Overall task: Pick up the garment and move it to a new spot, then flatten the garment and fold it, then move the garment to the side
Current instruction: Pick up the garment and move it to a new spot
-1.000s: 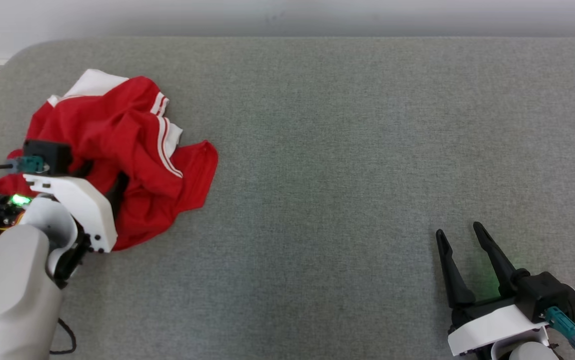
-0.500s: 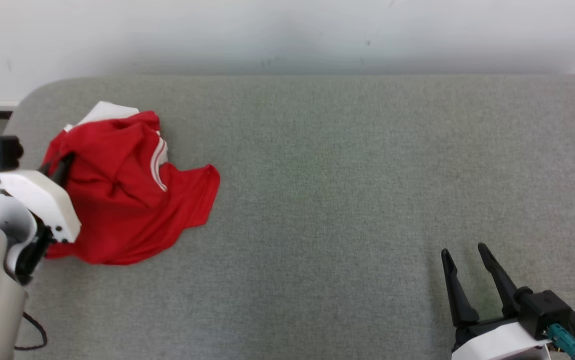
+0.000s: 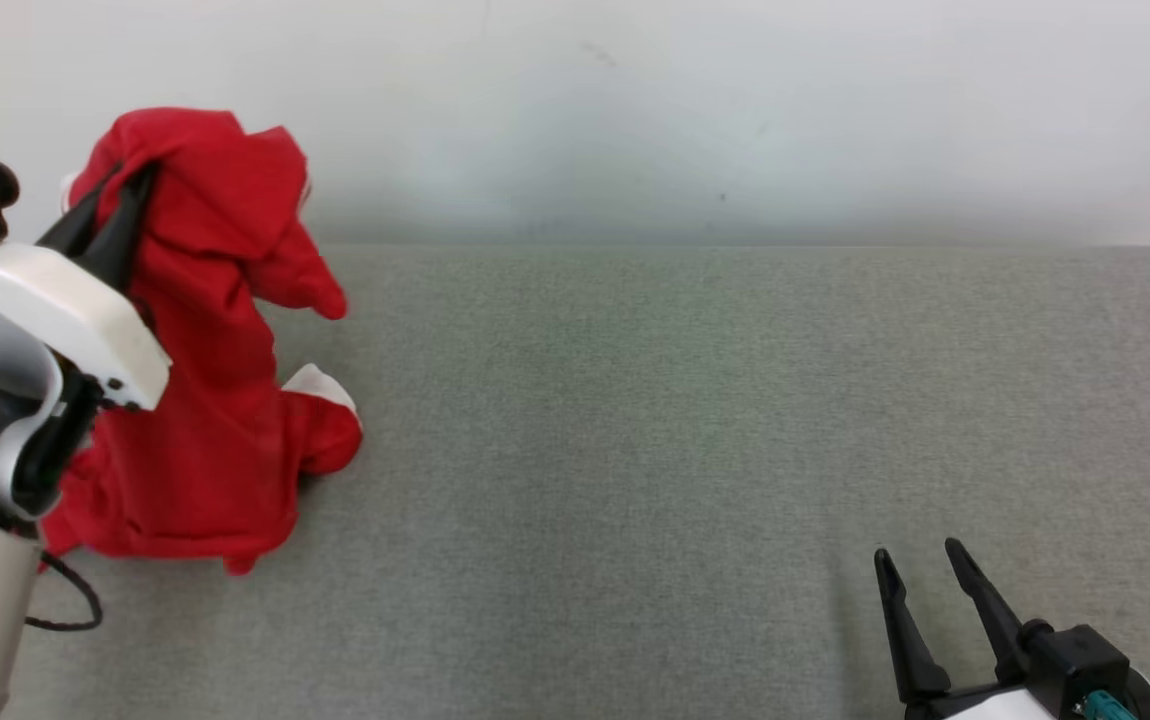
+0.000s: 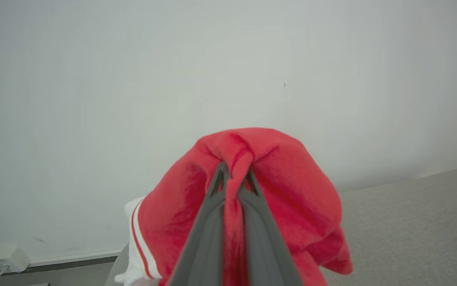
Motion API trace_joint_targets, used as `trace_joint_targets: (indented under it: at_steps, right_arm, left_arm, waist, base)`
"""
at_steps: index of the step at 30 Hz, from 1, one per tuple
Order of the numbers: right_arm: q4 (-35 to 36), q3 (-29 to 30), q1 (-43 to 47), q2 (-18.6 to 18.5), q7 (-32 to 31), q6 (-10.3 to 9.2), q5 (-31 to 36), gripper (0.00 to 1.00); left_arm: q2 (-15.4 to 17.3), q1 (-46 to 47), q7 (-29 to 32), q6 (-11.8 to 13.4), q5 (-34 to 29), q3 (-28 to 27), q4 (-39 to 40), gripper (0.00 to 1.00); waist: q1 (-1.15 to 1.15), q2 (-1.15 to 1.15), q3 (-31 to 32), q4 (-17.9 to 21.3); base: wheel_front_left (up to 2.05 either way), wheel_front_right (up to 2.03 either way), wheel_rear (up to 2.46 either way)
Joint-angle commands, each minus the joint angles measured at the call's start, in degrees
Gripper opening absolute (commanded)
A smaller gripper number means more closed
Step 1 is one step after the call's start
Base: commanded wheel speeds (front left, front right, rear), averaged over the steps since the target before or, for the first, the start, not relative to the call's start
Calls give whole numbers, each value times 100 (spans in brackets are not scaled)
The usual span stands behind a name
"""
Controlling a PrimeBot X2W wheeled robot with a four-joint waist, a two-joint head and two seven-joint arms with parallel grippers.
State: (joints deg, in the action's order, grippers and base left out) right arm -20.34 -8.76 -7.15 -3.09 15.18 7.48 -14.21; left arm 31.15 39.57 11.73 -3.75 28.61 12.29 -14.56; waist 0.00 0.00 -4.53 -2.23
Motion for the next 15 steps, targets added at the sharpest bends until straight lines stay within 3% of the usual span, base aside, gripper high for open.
trace_joint_targets:
  at_steps: [1, 10, 15]
  right_arm:
    - [-1, 19, 84, -5, -3, 2, -49, 100]
    - [45, 60, 142, 7, -3, 2, -33, 100]
    - [83, 68, 37, 8, -3, 2, -33, 100]
  left_arm:
    - [-3, -106, 52, 14, 55, 2, 171, 0]
    - [-285, -604, 881, 76, 693, 242, 2184, 0]
    - [-633, -960, 1229, 17, 1156, 646, 2977, 0]
  waist:
    - [0, 0, 61, 77]
    - [0, 0, 108, 509]
    - [0, 0, 22, 861]
  base:
    - [0, 0, 0]
    - [0, 0, 0]
    - [0, 0, 0]
